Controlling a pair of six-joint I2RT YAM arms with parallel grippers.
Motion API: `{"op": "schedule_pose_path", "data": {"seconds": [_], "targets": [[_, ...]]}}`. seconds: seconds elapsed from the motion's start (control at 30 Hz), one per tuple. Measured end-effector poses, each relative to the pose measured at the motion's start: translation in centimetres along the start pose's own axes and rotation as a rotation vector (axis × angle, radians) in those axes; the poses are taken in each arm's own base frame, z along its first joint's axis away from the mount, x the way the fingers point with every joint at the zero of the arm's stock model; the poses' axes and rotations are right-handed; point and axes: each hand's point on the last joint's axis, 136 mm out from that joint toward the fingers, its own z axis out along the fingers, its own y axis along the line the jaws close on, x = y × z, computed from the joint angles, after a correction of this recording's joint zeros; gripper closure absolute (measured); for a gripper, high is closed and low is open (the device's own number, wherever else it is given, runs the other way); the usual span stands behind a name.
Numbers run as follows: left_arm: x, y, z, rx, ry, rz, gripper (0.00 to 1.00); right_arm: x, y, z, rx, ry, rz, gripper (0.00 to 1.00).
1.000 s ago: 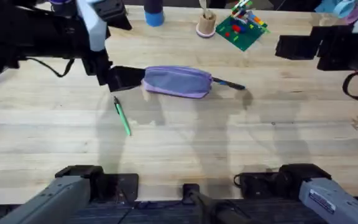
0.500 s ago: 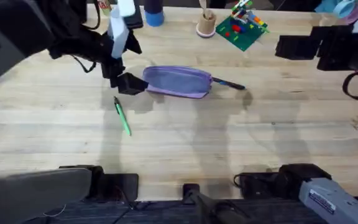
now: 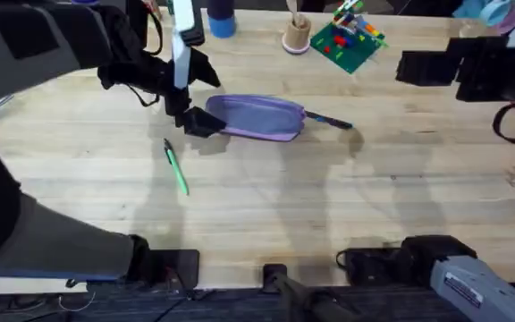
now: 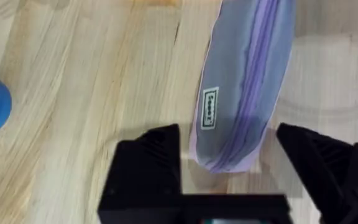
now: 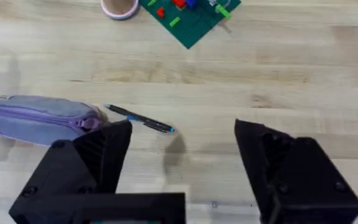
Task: Unzip the bag, pick up the pens from the table one at a time and place them inside, then zip the bag closed.
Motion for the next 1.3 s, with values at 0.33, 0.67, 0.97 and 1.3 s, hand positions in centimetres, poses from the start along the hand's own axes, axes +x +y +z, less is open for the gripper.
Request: {"op": "schedule_pose_path", "data": {"seconds": [0.33, 0.67, 0.97, 1.3], "targets": [[-0.6, 0.0, 0.0, 0.006, -0.036, 0.009, 0.609, 0.0, 0.0, 0.0, 0.000, 0.000, 0.000, 0.006], [-0.8, -0.1, 0.2, 0.009, -0.040, 0.020, 0.957, 0.0, 0.3, 0.0, -0.019, 0.000, 0.000, 0.006], [-0.8, -0.1, 0.2, 0.009, -0.040, 0.020, 0.957, 1.2, 4.2, 0.4, -0.251, 0.058, -0.112, 0.006], [-0.8, -0.1, 0.2, 0.008, -0.040, 0.021, 0.957, 3.8, 8.3, 3.2, -0.550, 0.190, -0.269, 0.006]]}}
